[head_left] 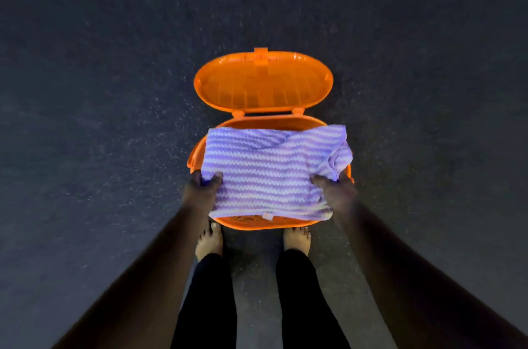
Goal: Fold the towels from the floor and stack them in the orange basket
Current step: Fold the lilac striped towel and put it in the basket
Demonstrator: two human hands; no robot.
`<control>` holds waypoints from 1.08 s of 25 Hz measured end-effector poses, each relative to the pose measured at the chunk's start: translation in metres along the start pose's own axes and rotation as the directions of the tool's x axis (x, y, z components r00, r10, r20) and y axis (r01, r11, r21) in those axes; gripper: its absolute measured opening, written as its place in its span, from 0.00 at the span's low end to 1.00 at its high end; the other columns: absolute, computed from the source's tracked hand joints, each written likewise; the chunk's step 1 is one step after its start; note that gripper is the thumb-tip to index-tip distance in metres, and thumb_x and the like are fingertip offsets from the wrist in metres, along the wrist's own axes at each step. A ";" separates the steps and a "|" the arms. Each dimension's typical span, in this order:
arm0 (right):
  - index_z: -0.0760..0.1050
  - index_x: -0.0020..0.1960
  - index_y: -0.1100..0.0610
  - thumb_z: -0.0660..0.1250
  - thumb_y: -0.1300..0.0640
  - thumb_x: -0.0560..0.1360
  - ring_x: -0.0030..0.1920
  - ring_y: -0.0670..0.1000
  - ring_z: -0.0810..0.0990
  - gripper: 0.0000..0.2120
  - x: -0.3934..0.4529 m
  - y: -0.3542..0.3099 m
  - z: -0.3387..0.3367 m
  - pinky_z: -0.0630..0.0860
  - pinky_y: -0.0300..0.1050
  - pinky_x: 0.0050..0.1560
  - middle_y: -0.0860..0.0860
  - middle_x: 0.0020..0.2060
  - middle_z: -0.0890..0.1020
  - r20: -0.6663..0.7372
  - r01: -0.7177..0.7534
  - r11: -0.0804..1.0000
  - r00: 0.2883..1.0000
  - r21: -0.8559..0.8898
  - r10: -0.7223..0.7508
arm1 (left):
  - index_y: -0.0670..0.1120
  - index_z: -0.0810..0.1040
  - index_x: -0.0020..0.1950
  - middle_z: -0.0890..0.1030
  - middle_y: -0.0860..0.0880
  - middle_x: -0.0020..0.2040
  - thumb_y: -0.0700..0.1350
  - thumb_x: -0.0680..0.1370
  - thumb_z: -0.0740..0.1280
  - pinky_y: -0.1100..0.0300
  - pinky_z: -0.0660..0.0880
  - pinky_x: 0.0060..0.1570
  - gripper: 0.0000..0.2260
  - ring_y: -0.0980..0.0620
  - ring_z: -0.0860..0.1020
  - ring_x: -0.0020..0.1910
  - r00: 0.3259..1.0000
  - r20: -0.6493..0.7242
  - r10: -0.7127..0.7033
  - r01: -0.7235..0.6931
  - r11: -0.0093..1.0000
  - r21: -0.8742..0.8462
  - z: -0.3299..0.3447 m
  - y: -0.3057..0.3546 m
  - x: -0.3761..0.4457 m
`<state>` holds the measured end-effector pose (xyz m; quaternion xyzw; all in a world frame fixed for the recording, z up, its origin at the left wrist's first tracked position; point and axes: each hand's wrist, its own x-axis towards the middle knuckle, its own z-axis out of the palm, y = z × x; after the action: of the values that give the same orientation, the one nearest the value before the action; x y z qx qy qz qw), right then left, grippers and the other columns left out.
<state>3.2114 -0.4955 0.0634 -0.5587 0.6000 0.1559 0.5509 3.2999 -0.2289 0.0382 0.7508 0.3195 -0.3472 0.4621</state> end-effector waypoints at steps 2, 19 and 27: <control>0.77 0.57 0.48 0.77 0.63 0.72 0.49 0.51 0.81 0.18 0.054 0.026 0.027 0.75 0.45 0.52 0.48 0.49 0.83 0.004 -0.002 0.999 1.000 0.039 0.002 | 0.53 0.74 0.59 0.81 0.52 0.47 0.52 0.76 0.74 0.62 0.74 0.34 0.15 0.58 0.78 0.38 0.995 -0.034 0.093 -0.092 0.996 0.018 0.020 -0.029 0.046; 0.45 0.84 0.50 0.56 0.24 0.73 0.82 0.65 0.45 0.50 0.123 0.067 0.110 0.47 0.73 0.76 0.60 0.83 0.47 0.450 0.560 0.052 0.715 -0.827 -0.535 | 0.44 0.49 0.84 0.50 0.39 0.84 0.71 0.76 0.55 0.39 0.46 0.80 0.45 0.39 0.48 0.83 0.579 0.582 0.571 -0.666 -0.080 0.742 0.082 -0.061 0.130; 0.36 0.83 0.47 0.64 0.18 0.59 0.81 0.65 0.37 0.67 0.186 0.103 0.101 0.40 0.75 0.74 0.59 0.82 0.38 0.442 0.489 0.043 0.820 -0.871 -0.364 | 0.46 0.37 0.83 0.43 0.39 0.84 0.79 0.63 0.65 0.41 0.35 0.78 0.64 0.38 0.41 0.83 0.711 0.586 0.389 -0.579 -0.149 0.801 0.097 -0.089 0.181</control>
<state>3.2168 -0.4734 -0.1710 -0.9168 0.1420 0.3522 0.1236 3.3074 -0.2557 -0.1841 0.8858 -0.3358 -0.3175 -0.0431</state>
